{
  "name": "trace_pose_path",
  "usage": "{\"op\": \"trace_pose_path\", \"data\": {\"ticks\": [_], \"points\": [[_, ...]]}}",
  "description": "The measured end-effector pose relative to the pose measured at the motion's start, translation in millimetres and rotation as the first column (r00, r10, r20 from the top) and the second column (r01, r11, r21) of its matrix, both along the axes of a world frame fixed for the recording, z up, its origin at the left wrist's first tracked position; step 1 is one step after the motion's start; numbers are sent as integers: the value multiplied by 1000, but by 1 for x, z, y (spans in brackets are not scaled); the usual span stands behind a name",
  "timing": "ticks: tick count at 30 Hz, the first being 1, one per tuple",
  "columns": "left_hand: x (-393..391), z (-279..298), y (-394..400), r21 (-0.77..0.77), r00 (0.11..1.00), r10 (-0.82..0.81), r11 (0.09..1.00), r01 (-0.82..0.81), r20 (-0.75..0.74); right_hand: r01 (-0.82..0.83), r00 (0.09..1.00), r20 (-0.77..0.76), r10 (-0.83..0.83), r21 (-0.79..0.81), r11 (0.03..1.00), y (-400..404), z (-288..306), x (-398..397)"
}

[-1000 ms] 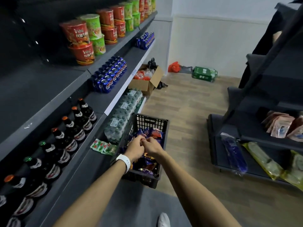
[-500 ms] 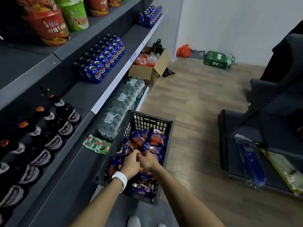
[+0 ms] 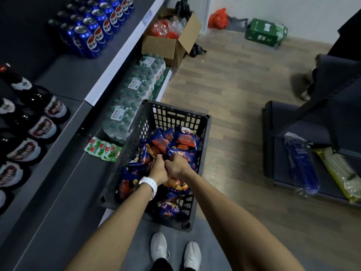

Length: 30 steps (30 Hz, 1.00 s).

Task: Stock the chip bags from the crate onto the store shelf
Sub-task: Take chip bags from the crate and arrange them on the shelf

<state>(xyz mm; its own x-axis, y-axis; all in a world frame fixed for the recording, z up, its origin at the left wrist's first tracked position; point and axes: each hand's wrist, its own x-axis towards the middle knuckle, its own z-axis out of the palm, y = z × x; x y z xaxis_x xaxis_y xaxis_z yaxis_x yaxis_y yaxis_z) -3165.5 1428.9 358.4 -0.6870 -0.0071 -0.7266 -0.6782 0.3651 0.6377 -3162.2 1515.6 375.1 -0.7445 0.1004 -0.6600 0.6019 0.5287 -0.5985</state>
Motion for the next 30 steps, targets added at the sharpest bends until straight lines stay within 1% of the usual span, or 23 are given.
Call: {"op": "trace_pose_path", "data": {"ticks": [1,2,4,5,6,7,8,9,10,11,12,13,14,15,16,17,18,20,22,24,26,30], "points": [[0,-10,-2,-85,995,-103,991,102,-3,-8,1000,-7,8,11,1000,1,0,0],[-2,-15,-3,-115,981,-192,974,193,18,-20,1000,-17,20,23,1000,2,-2,0],[-4,-26,-3,-85,975,-219,972,220,27,-40,999,-28,41,43,998,6,-5,0],[-5,-26,-3,-69,962,-273,960,270,-25,-43,998,-39,44,47,998,8,-8,0],[-7,-27,0,-23,975,-221,975,221,0,-44,998,-50,46,43,998,10,-10,0],[-8,-33,3,93,986,-152,985,146,62,-46,997,-58,48,40,998,11,-11,0],[-9,-37,6,106,988,-127,987,118,90,-43,997,-66,46,36,998,11,-13,0],[-11,-49,6,81,990,-137,988,135,22,-40,997,-68,41,30,999,12,-14,1],[-14,-67,3,11,985,-168,986,168,-33,-32,997,-69,33,19,999,13,-17,0],[-21,-98,-2,18,995,-90,996,90,-36,-30,997,-72,30,9,1000,15,-18,1],[-27,-120,-4,-58,990,-138,989,136,-41,-28,996,-88,28,2,1000,16,-20,2],[-27,-119,-7,-138,975,-218,968,211,-39,-23,993,-112,23,2,1000,18,-22,2],[-26,-115,-6,-170,965,-258,954,247,-46,-5,990,-142,6,4,1000,19,-26,3],[-27,-110,-7,-165,962,-270,952,259,-47,25,984,-177,-23,8,1000,21,-29,3],[-25,-88,0,-192,945,-325,931,312,-39,71,974,-214,-68,5,997,24,-33,4],[-24,-71,5,-221,930,-360,915,336,-75,132,959,-251,-130,-9,991,28,-34,4],[-23,-60,8,-236,913,-401,897,374,-75,200,937,-288,-198,-23,980,31,-37,4],[-27,-61,6,-167,916,-392,912,374,-88,302,884,-368,-289,-21,953,35,-38,2],[-35,-64,2,-97,941,-322,945,313,-106,361,847,-417,-331,-7,933,40,-43,-5],[-43,-64,-5,-24,960,-245,969,244,-137,398,835,-415,-361,3,917,45,-50,-15],[-52,-55,-12,25,969,-200,978,206,-148,435,835,-368,-410,-18,900,48,-54,-27],[-73,-54,-25,25,976,-181,982,185,-120,449,877,-180,-446,-27,893,49,-67,-49]]}}
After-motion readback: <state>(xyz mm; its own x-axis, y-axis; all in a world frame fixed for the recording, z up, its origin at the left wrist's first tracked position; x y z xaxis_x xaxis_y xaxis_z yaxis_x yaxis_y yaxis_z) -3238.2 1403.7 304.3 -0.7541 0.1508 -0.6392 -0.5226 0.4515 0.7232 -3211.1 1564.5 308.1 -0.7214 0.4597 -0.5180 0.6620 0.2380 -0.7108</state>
